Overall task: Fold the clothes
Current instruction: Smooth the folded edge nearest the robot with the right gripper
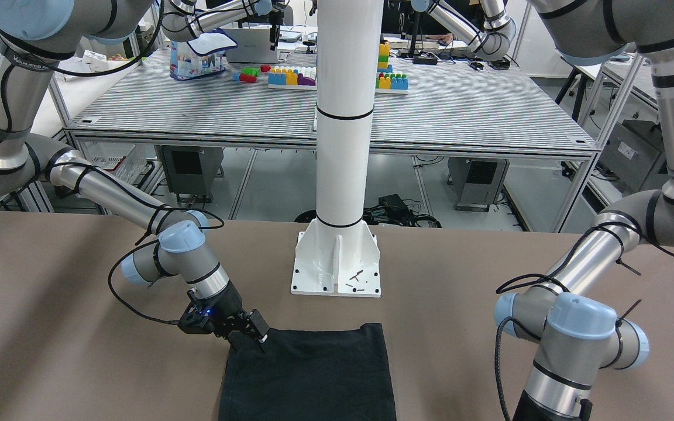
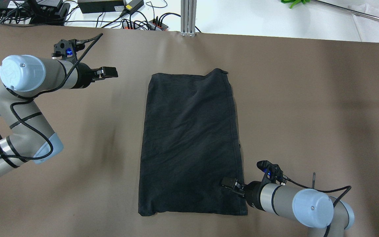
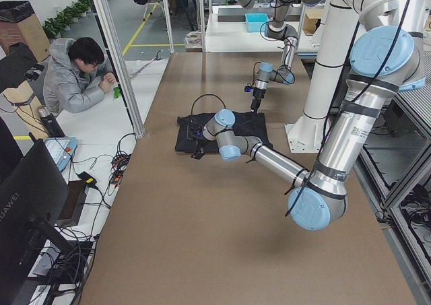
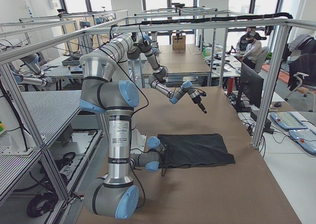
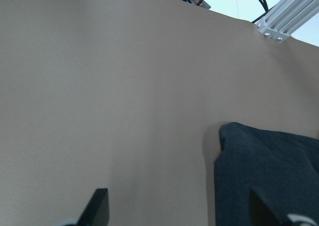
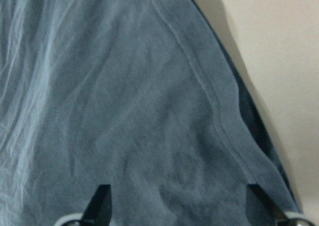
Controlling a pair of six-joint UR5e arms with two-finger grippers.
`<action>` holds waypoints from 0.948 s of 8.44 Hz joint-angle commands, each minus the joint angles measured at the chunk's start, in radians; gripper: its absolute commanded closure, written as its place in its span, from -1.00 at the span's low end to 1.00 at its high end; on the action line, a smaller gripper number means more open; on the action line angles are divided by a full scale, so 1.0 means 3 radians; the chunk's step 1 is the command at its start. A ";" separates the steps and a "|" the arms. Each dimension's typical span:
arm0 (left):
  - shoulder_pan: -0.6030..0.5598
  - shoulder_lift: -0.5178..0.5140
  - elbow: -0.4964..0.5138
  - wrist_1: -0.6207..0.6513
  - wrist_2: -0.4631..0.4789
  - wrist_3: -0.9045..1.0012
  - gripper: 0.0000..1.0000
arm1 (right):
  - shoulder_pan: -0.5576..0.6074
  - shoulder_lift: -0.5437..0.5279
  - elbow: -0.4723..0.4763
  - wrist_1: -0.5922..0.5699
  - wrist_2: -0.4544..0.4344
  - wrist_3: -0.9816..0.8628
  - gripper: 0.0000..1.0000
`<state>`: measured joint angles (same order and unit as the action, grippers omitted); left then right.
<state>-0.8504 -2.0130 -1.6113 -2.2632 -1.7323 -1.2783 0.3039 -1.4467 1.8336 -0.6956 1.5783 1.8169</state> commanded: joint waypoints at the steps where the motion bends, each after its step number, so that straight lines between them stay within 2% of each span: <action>1: -0.0003 0.0002 0.0012 -0.0003 0.0012 0.0002 -1.00 | -0.0113 -0.0020 0.0019 -0.0038 -0.0081 0.0008 -0.89; 5: -0.0003 0.0007 0.0023 0.0002 0.0012 0.0002 -1.00 | -0.0185 0.0128 0.0019 -0.0401 -0.0086 0.0008 -0.89; 8: -0.0003 0.0048 0.0028 -0.0003 0.0006 0.0012 -1.00 | -0.0220 0.0429 -0.0012 -0.0748 -0.0091 0.0013 -0.88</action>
<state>-0.8514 -2.0046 -1.6044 -2.2634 -1.7293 -1.2765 0.2436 -1.3776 1.8362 -0.8516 1.5524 1.8204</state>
